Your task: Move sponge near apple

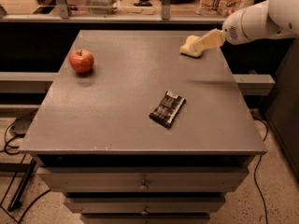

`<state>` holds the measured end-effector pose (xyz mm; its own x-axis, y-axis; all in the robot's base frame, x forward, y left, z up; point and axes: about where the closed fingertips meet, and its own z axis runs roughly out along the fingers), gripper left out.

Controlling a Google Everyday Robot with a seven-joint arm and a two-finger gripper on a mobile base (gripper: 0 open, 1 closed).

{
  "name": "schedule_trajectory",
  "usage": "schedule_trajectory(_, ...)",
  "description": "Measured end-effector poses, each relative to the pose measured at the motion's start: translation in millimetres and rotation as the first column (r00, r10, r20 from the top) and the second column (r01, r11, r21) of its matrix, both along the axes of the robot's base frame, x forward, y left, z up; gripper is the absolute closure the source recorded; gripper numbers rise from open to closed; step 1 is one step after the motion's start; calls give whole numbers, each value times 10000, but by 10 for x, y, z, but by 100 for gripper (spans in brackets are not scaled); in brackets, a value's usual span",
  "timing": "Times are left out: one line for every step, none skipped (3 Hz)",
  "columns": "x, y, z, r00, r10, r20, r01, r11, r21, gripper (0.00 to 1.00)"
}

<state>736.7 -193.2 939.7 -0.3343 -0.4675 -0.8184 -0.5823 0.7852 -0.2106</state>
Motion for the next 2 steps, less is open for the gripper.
schedule_trajectory(0, 1, -1, 10000, 1, -1, -1, 10000, 0, 0)
schedule_trajectory(153, 168, -92, 9992, 411, 19, -410, 9991, -74, 0)
